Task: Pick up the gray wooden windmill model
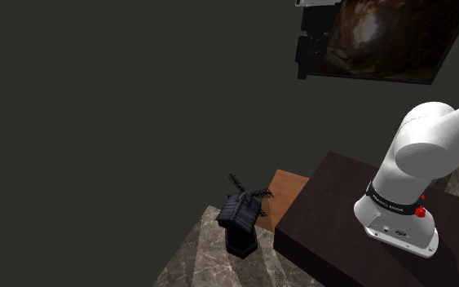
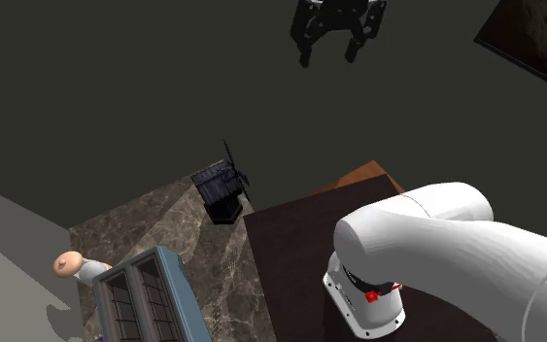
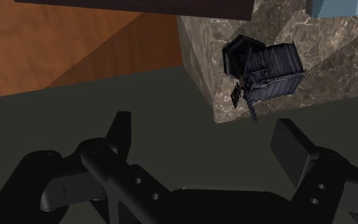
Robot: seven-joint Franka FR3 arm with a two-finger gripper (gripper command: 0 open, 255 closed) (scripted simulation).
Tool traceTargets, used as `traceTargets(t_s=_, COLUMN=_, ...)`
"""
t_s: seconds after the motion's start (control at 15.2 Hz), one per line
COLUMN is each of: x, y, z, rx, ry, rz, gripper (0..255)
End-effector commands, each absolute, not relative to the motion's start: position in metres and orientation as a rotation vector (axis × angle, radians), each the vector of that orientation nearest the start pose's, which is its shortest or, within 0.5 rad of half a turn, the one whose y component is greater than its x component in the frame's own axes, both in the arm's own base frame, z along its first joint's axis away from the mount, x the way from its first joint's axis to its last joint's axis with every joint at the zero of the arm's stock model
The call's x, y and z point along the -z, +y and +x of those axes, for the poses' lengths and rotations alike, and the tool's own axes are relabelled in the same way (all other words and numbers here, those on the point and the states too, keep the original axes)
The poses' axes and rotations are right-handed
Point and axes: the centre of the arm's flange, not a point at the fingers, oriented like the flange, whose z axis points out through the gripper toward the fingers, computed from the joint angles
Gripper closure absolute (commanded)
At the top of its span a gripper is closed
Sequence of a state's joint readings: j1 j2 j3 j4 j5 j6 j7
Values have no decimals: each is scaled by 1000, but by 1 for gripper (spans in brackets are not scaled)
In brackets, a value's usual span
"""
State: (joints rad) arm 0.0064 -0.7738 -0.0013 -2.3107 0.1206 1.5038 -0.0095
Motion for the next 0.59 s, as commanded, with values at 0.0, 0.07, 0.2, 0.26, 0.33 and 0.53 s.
traceTargets(t_s=0.0, x=-603, y=15, z=303, rx=-50, ry=-32, rz=-3020, gripper=0)
traceTargets(t_s=0.07, x=-593, y=23, z=311, rx=-73, ry=-48, rz=-3025, gripper=0)
traceTargets(t_s=0.2, x=-572, y=39, z=324, rx=-119, ry=-79, rz=-3035, gripper=0)
traceTargets(t_s=0.26, x=-562, y=48, z=330, rx=-143, ry=-95, rz=-3040, gripper=0)
traceTargets(t_s=0.33, x=-551, y=56, z=336, rx=-166, ry=-111, rz=-3044, gripper=0)
traceTargets(t_s=0.53, x=-518, y=80, z=353, rx=-237, ry=-159, rz=-3056, gripper=0)
